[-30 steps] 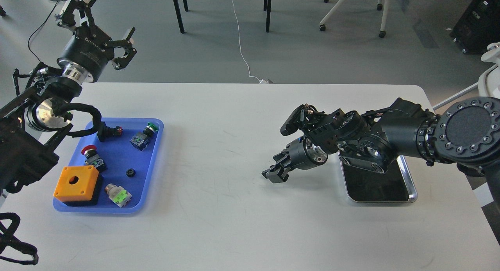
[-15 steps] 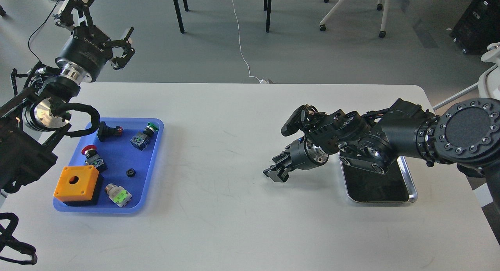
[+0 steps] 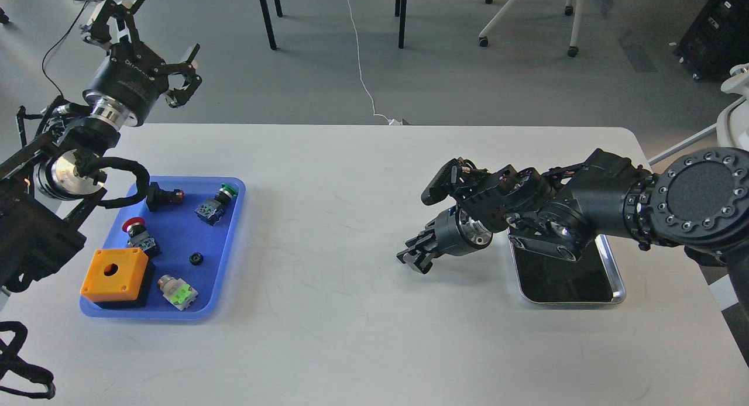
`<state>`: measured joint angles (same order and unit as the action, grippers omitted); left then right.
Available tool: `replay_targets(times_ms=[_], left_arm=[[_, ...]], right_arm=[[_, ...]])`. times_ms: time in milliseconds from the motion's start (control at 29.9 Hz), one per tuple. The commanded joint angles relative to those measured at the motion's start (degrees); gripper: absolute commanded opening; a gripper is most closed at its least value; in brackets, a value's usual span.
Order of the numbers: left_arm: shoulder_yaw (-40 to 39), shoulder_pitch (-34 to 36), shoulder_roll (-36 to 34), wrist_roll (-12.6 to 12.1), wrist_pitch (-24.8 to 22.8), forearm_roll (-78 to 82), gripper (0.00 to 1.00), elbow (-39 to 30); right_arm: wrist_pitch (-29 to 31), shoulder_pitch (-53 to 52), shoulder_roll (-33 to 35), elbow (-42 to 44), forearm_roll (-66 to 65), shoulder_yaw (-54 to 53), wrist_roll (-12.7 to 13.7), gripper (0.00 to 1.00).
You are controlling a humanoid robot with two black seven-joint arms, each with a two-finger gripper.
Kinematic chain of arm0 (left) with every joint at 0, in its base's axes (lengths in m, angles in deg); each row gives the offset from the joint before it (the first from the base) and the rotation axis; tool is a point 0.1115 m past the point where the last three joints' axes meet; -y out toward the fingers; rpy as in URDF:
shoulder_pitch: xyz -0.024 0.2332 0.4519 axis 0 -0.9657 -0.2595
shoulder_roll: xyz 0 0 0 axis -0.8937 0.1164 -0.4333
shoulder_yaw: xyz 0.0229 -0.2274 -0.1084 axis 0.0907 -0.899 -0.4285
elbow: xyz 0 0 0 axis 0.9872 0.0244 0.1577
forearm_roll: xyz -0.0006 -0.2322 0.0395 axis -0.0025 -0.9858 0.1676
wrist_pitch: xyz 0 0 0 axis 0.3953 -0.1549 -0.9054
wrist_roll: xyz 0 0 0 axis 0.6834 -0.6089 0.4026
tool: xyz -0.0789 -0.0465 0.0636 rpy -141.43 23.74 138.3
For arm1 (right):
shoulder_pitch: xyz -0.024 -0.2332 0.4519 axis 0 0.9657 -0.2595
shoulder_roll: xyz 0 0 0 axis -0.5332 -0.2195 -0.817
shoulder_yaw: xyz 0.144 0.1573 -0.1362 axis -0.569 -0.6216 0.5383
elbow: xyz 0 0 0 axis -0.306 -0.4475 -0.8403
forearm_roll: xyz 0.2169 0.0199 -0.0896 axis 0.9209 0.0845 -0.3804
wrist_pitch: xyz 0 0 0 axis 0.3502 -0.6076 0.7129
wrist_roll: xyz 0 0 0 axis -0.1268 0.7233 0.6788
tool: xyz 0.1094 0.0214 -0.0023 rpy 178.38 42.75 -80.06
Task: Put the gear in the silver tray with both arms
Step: 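Lower the right gripper onto the black gear and close it, then carry the gear with the right gripper over the silver tray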
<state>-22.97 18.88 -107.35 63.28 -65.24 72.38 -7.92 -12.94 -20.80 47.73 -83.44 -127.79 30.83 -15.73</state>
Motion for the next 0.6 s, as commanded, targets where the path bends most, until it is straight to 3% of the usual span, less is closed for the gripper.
replay_targets(times_ms=[0, 234, 568], left_arm=[[0.0, 0.0, 0.0, 0.0, 0.0, 0.0, 0.98, 0.0], [0.0, 0.0, -0.2, 0.0, 0.0, 0.0, 0.98, 0.0], [0.0, 0.1, -0.9, 0.0, 0.1, 0.0, 0.98, 0.0]], right_arm=[[0.0, 0.0, 0.0, 0.0, 0.0, 0.5, 0.0, 0.25], [0.2, -0.4, 0.0, 0.0, 0.1, 1.5, 0.0, 0.16], [0.2, -8.1, 0.0, -1.3, 0.8, 0.9, 0.0, 0.15]])
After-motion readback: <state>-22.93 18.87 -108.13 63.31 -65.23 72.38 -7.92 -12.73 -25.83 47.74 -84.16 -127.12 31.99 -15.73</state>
